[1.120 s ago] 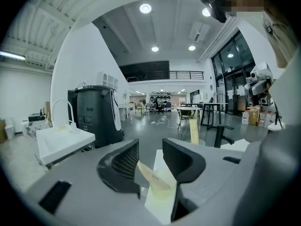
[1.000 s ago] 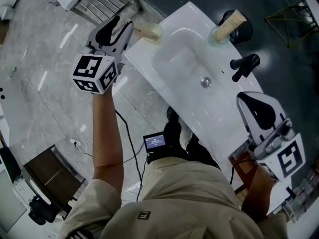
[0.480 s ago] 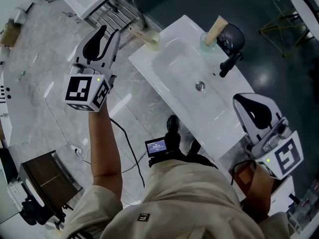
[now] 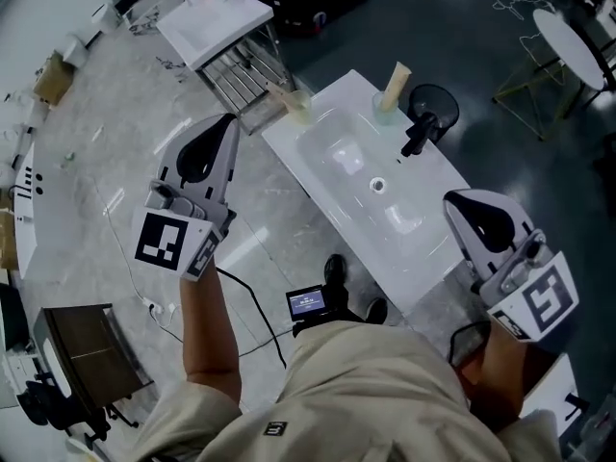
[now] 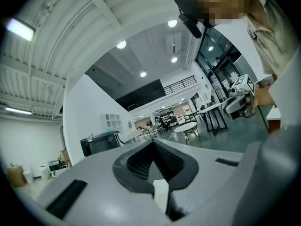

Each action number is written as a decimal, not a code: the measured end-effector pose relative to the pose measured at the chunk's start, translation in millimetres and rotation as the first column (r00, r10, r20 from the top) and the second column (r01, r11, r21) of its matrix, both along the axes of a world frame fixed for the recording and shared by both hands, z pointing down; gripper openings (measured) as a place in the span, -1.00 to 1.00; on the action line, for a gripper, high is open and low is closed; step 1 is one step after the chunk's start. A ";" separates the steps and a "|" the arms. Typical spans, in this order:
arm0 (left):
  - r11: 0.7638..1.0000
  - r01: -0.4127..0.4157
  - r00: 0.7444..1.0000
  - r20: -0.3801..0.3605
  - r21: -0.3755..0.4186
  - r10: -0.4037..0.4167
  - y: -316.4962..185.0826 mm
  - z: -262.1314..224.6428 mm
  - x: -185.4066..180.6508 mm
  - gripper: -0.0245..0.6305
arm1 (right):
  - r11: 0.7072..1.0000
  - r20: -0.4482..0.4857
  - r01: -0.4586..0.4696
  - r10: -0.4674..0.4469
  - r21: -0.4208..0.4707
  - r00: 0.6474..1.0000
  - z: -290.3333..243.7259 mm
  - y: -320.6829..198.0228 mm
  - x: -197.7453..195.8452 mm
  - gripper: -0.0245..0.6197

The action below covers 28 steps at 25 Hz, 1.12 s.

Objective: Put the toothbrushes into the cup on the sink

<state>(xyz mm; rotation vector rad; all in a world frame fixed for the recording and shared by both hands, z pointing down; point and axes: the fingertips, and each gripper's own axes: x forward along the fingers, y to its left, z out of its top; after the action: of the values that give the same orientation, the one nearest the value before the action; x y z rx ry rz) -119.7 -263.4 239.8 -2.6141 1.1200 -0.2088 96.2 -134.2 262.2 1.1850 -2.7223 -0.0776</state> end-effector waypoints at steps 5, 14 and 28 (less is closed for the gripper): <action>0.999 -0.020 1.000 -0.009 0.025 0.020 82.6 -28.9 19.9 -0.91 | 0.999 0.016 0.035 -0.036 0.040 0.999 -20.7 46.5 3.9 -0.91; 0.999 -0.029 0.999 -0.017 -0.017 0.029 201.7 -36.7 39.4 -0.91 | 0.992 0.039 0.112 -0.115 0.063 0.993 -38.3 113.0 -0.9 -0.91; 0.999 0.024 0.999 -0.040 -0.045 -0.025 276.3 -31.1 31.1 -0.91 | 0.976 -0.011 0.213 -0.213 0.036 0.977 -28.2 171.0 -22.3 -0.91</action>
<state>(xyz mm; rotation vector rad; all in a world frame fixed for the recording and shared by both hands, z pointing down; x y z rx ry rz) -88.6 12.9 208.7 -2.6562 1.1746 -0.1887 73.8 36.7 234.0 0.8945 -2.8431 -0.1597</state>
